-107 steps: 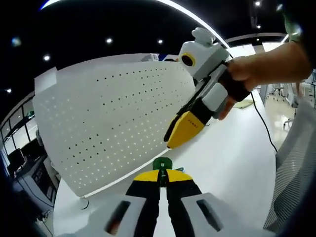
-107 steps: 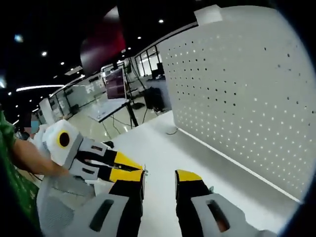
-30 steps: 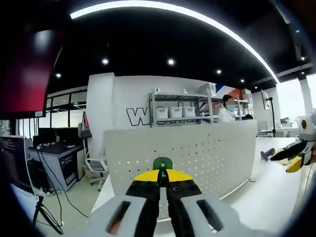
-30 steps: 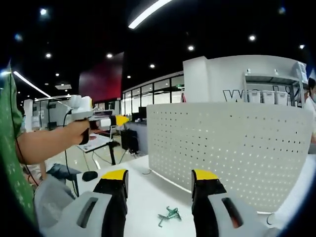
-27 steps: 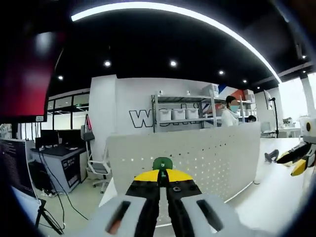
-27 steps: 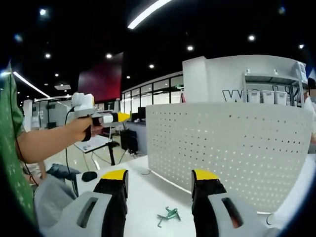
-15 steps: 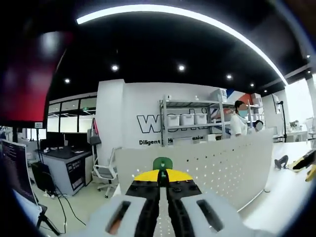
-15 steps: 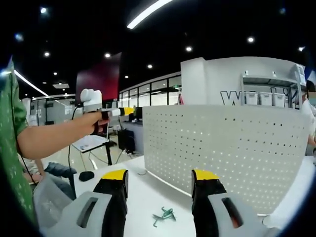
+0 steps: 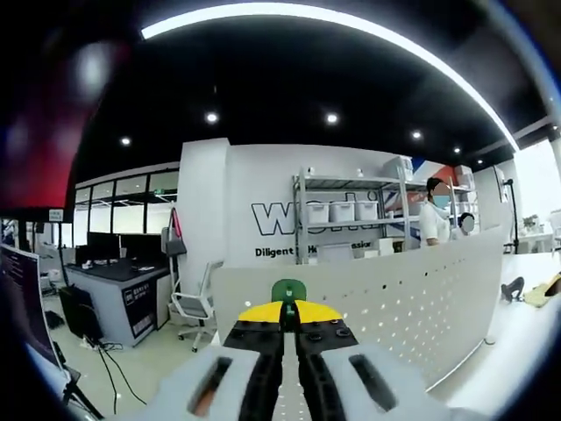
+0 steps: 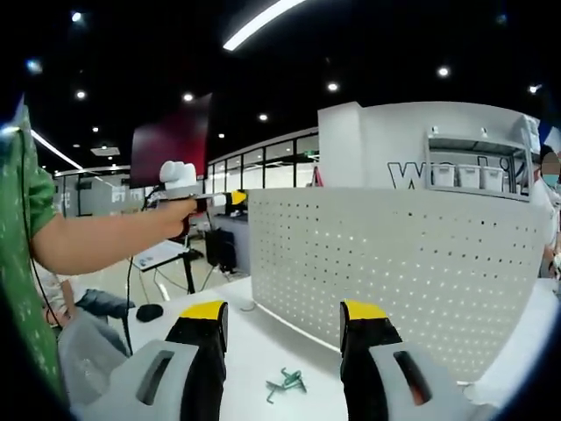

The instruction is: Insert the hook assembly into the mounting plate slot until the hook locks in place.

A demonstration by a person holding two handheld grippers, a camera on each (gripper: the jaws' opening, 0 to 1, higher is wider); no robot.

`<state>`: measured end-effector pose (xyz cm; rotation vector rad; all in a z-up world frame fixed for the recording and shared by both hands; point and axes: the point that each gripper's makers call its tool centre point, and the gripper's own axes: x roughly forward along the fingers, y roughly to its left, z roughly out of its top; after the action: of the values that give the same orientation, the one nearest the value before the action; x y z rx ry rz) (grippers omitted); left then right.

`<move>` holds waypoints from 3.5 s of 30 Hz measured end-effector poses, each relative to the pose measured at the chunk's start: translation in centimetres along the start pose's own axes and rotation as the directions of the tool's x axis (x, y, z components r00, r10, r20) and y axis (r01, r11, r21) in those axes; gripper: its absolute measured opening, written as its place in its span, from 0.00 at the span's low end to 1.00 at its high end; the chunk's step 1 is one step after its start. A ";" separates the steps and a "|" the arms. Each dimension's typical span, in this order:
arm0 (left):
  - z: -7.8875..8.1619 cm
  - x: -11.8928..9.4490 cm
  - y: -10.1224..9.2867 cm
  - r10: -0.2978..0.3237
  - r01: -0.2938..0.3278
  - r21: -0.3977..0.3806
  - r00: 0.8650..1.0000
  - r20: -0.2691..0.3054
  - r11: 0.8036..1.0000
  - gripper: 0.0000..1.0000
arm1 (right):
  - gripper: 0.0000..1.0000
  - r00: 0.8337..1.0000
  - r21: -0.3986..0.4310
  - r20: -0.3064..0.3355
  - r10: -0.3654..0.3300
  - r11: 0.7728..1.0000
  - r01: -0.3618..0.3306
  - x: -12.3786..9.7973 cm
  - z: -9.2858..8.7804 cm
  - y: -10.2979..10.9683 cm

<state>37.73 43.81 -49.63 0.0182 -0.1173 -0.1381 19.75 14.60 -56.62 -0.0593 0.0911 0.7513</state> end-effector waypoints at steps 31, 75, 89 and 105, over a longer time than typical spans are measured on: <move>-1.8 3.4 1.3 0.048 -0.047 -0.049 0.999 0.024 0.998 0.03 | 0.53 1.000 -0.025 -0.013 -0.013 1.000 0.013 0.0 0.9 -0.8; -2.8 3.7 1.6 0.052 -0.049 -0.065 0.997 0.048 0.997 0.03 | 0.52 1.000 -0.034 -0.028 -0.013 0.999 0.012 0.6 0.9 -0.8; -3.0 3.9 1.5 0.050 -0.045 -0.072 0.997 0.061 0.996 0.03 | 0.51 0.999 -0.033 -0.031 -0.022 0.999 0.021 0.5 0.9 -1.1; -3.4 4.0 1.5 0.049 -0.046 -0.050 0.997 0.056 0.998 0.03 | 0.51 0.999 -0.031 -0.035 -0.015 0.999 0.014 0.8 0.8 -1.0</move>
<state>42.31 44.77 -52.52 -0.0371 -0.1715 -0.0936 21.08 14.46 -55.88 -0.1020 0.1129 0.7370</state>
